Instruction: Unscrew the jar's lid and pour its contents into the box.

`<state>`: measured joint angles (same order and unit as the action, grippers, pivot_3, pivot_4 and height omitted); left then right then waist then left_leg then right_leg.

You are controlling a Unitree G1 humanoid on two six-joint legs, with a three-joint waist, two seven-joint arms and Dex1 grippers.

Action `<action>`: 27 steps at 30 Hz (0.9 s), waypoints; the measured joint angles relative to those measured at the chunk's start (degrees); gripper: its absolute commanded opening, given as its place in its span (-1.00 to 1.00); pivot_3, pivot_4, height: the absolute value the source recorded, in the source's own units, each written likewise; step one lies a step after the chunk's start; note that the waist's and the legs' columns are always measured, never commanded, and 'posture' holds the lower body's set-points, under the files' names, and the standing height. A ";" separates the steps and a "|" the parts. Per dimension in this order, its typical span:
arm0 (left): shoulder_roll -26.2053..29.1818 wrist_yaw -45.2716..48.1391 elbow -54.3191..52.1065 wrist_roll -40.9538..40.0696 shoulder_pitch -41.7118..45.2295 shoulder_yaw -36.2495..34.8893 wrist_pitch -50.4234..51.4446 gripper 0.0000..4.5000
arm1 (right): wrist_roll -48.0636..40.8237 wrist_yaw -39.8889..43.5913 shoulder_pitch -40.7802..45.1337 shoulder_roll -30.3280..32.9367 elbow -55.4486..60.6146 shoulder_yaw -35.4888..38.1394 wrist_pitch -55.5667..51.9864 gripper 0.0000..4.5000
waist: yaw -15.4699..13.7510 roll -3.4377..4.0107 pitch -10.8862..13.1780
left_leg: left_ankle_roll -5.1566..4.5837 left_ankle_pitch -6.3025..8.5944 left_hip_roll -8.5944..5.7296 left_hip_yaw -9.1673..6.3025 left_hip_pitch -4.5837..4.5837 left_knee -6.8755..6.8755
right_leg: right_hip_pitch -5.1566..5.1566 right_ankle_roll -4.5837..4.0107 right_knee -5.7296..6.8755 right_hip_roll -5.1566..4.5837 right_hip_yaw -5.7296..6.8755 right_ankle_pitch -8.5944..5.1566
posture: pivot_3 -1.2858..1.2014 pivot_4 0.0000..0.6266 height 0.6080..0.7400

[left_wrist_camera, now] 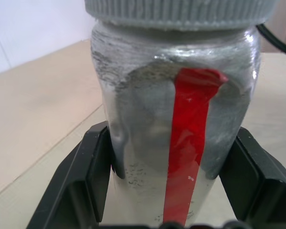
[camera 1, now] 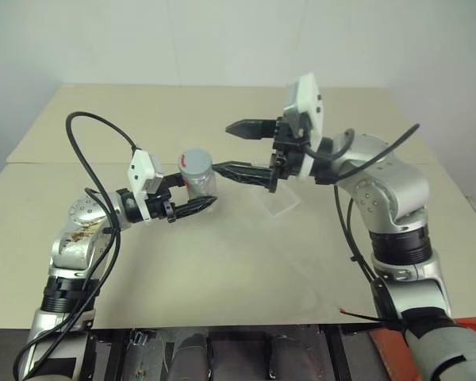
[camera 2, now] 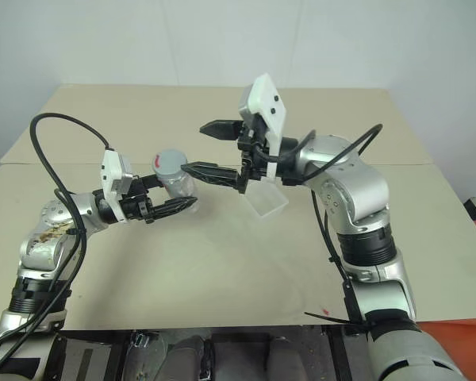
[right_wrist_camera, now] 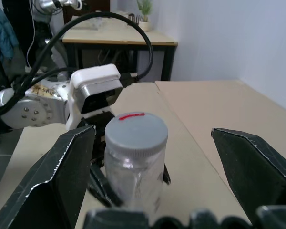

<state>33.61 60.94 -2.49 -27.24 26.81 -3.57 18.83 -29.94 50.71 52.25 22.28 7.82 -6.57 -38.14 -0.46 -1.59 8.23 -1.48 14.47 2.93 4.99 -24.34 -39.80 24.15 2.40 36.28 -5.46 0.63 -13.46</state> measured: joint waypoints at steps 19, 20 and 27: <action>-1.77 7.37 8.31 0.29 9.20 4.44 -0.32 0.27 | 1.93 -5.85 -0.11 -3.17 0.76 -2.60 -3.59 1.00 | 0.65 0.00 0.00 | 0.01 -0.01 0.00 0.00 -0.02 0.00 | 0.03 0.00 0.03 0.02 -0.01 0.00 | 0.03 -0.52 1.00; -1.83 7.38 8.31 0.29 9.23 4.51 -0.39 0.27 | 2.12 -5.86 -0.11 -3.17 0.60 -2.81 -3.59 1.00 | 0.65 0.00 0.00 | 0.01 -0.01 0.00 0.00 -0.02 0.00 | 0.03 0.00 0.02 0.02 -0.01 0.00 | 0.03 -0.52 1.00; -1.71 7.69 8.22 0.27 9.07 4.59 -1.13 0.27 | 2.65 -5.75 -0.11 -3.47 -0.12 -3.46 -3.72 0.74 | 0.84 0.00 0.00 | 0.01 0.00 0.01 -0.01 -0.02 0.01 | 0.04 0.00 0.02 0.03 -0.01 0.00 | 0.03 -0.52 1.00</action>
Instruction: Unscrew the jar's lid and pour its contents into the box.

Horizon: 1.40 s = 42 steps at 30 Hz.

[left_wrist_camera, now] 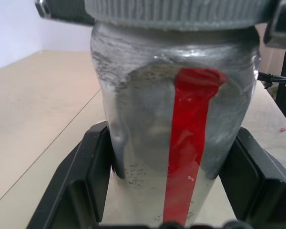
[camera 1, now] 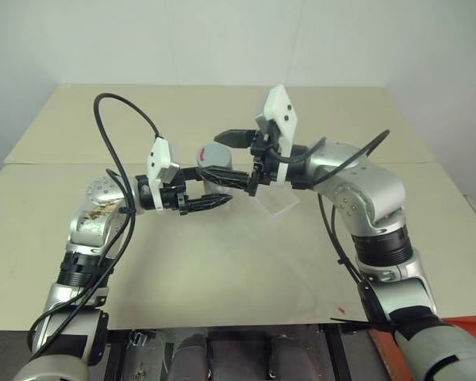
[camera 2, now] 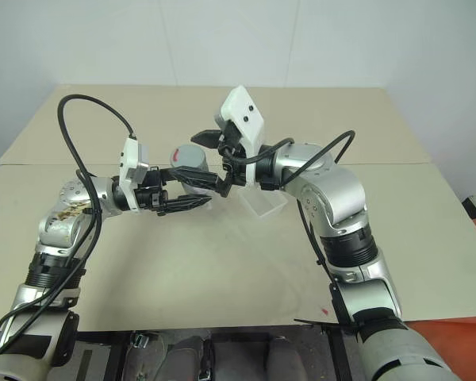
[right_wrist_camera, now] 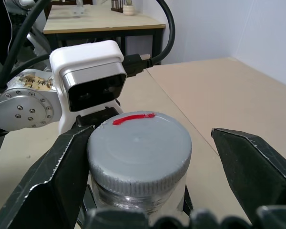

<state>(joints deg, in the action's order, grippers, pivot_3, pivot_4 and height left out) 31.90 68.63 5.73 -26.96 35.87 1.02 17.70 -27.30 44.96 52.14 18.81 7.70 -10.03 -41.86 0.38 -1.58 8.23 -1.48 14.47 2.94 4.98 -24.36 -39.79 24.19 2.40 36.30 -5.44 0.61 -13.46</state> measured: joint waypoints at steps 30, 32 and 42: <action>-0.59 12.17 2.36 -1.08 0.13 0.16 -3.62 0.27 | -1.30 28.62 5.30 1.11 -15.42 -0.85 9.63 0.26 | 0.34 0.01 0.01 | -0.01 0.01 0.02 0.00 0.00 0.00 | 0.01 0.00 0.00 0.02 -0.01 0.00 | 0.03 -0.52 1.00; -0.67 12.38 2.36 -1.15 0.13 0.02 -3.65 0.27 | -0.76 29.82 6.08 0.64 -16.57 -0.89 9.93 0.26 | 0.33 0.01 0.01 | -0.01 0.01 0.02 -0.01 0.00 0.00 | 0.00 0.00 0.01 0.02 0.00 0.00 | 0.03 -0.52 1.00; -1.88 13.28 0.83 -1.35 -0.43 0.40 -4.93 0.27 | -0.47 30.87 5.28 -4.01 -16.92 -3.09 9.08 0.99 | 0.34 0.04 0.02 | 0.04 -0.03 0.02 -0.01 -0.01 -0.02 | 0.03 0.00 0.05 0.02 0.00 0.00 | 0.03 -0.52 1.00</action>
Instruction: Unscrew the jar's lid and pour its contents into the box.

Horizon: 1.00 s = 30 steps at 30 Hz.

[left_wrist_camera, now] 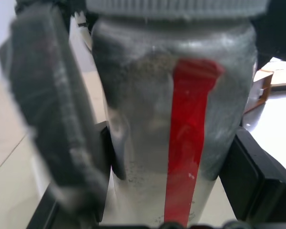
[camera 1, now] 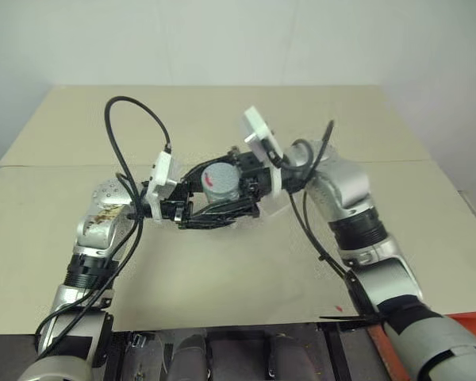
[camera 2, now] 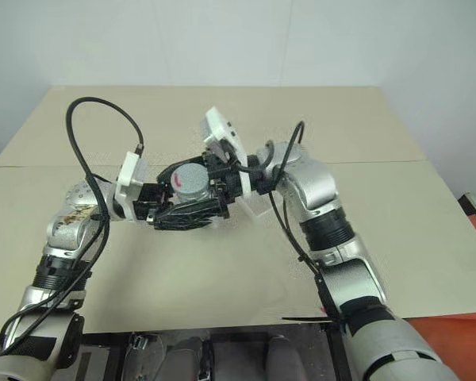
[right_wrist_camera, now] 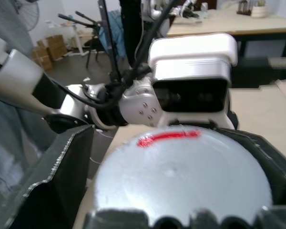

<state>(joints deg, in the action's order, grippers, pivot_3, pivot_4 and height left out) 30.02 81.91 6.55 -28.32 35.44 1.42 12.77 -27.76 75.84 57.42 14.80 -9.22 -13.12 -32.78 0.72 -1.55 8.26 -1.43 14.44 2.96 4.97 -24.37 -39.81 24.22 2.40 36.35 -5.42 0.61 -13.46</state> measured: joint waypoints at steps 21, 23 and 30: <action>0.29 -8.46 1.75 0.10 -2.18 -2.74 -0.30 0.27 | -4.52 -21.23 -13.30 7.91 22.66 8.74 -9.36 0.99 | -0.10 0.00 0.00 | -0.05 0.03 0.00 -0.04 0.00 0.02 | -0.02 0.00 -0.04 -0.01 0.01 0.00 | 0.03 -0.52 1.00; -0.31 -12.08 1.64 0.53 -2.44 -3.38 -0.10 0.27 | -4.55 -24.58 -14.67 7.87 25.35 9.38 -10.20 0.99 | -0.14 0.00 0.00 | -0.05 0.03 -0.01 -0.04 -0.01 0.01 | -0.02 0.00 -0.04 -0.03 -0.01 0.00 | 0.03 -0.52 1.00; -6.17 -27.53 -0.38 4.90 -3.75 -3.63 0.04 0.27 | -0.15 -43.59 -15.38 3.61 31.86 10.40 -13.17 0.99 | -0.20 -0.01 0.00 | -0.04 0.03 -0.02 -0.03 0.00 0.01 | -0.02 0.00 -0.03 -0.03 -0.01 0.00 | 0.03 -0.52 1.00</action>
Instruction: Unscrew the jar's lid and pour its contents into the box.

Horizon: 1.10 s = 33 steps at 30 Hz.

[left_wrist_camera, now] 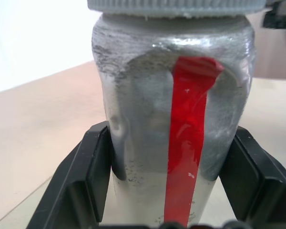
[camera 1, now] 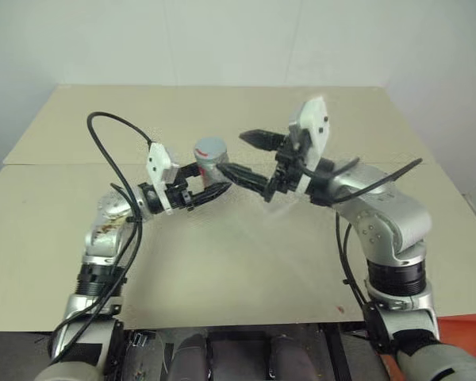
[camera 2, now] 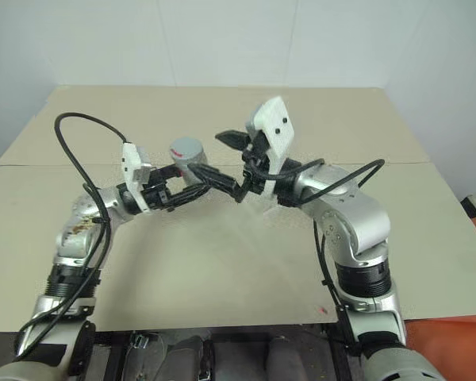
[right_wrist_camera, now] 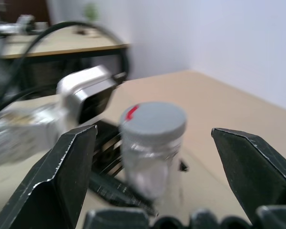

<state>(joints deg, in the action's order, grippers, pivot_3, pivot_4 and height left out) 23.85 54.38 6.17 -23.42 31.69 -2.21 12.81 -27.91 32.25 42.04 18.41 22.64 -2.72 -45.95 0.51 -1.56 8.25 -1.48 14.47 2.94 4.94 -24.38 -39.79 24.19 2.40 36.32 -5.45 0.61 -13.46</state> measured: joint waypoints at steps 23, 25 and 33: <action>-3.29 -9.86 -2.50 4.25 -0.20 2.44 2.50 0.27 | 4.74 -10.34 4.55 -7.63 -3.85 -6.85 -2.62 0.99 | 0.16 0.00 0.00 | 0.01 -0.01 0.00 0.00 0.00 0.01 | 0.00 0.00 -0.02 0.01 0.01 0.00 | 0.03 -0.52 1.00; -3.24 -9.78 -2.50 4.23 -0.20 2.44 2.52 0.27 | 5.42 -10.25 4.55 -7.73 -4.10 -7.20 -1.83 0.99 | 0.19 0.00 0.00 | 0.01 -0.01 0.00 0.00 0.00 0.03 | 0.01 0.00 -0.03 0.01 0.01 0.00 | 0.03 -0.52 1.00; -2.60 -8.74 -3.07 4.21 -0.28 2.44 2.59 0.27 | 7.42 -9.95 4.58 -8.49 -6.35 -7.82 -0.26 0.99 | 0.18 0.00 0.00 | 0.01 -0.01 0.00 0.01 0.00 0.03 | 0.00 0.00 -0.04 0.01 0.01 0.00 | 0.03 -0.52 1.00</action>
<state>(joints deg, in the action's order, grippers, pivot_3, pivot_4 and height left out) 21.25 45.64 3.10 -19.21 31.41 0.23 15.40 -20.49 22.30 46.62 9.92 16.28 -10.53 -46.21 0.69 -1.55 8.25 -1.47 14.46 2.94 4.95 -24.37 -39.77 24.19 2.40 36.28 -5.44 0.62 -13.46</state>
